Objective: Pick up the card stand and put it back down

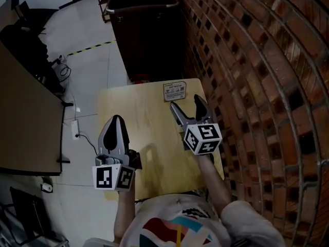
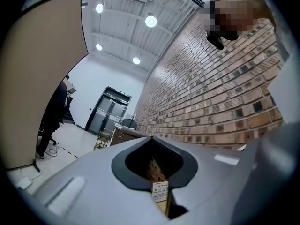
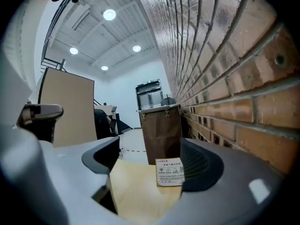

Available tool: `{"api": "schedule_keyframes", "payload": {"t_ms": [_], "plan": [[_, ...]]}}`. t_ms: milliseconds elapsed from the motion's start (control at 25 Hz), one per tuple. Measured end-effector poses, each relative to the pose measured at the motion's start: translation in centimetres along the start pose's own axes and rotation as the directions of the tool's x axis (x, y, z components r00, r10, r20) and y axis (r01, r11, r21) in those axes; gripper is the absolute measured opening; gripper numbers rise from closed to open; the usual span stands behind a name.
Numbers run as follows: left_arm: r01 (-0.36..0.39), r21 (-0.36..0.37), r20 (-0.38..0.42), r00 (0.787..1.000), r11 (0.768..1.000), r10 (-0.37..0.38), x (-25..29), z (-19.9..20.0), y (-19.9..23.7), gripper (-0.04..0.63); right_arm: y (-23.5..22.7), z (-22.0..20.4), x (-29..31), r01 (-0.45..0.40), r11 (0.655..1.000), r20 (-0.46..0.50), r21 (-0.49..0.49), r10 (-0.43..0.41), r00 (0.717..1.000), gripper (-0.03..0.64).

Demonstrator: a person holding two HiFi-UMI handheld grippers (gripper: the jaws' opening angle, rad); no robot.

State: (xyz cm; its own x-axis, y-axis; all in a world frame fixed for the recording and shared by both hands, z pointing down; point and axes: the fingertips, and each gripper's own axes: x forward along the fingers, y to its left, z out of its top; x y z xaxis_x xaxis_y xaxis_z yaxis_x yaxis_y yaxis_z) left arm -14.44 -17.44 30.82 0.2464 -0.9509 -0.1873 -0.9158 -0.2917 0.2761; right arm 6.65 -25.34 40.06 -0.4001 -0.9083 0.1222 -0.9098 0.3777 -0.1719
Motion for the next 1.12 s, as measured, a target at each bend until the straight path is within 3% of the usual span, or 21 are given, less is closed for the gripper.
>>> {"api": "schedule_keyframes", "payload": {"t_ms": [200,400,520,840,1120], "plan": [[-0.031,-0.003,-0.03,0.999,1.0,0.031,1.1,-1.2,1.9,0.006,-4.7,-2.6,6.7,0.125,0.992,-0.081,-0.035,-0.127,0.989,0.575],[-0.06,-0.007,-0.079,0.995,0.998,0.06,1.3,-2.8,3.2,0.006,-7.1,-7.7,13.2,0.157,0.982,-0.239,-0.104,-0.178,0.955,0.577],[-0.072,-0.021,-0.102,0.992,0.997,0.069,1.7,-3.7,3.7,0.006,-7.9,-10.2,15.2,0.173,0.981,-0.299,-0.087,-0.191,0.935,0.577],[-0.117,-0.04,-0.131,0.985,0.992,0.11,2.4,-5.0,5.8,0.006,-9.5,-13.7,17.6,0.204,0.978,-0.369,-0.053,-0.209,0.906,0.577],[-0.147,-0.038,-0.146,0.979,0.988,0.141,2.3,-5.4,6.8,0.006,-9.8,-14.1,18.3,0.201,0.978,-0.367,-0.051,-0.205,0.907,0.577]]}}
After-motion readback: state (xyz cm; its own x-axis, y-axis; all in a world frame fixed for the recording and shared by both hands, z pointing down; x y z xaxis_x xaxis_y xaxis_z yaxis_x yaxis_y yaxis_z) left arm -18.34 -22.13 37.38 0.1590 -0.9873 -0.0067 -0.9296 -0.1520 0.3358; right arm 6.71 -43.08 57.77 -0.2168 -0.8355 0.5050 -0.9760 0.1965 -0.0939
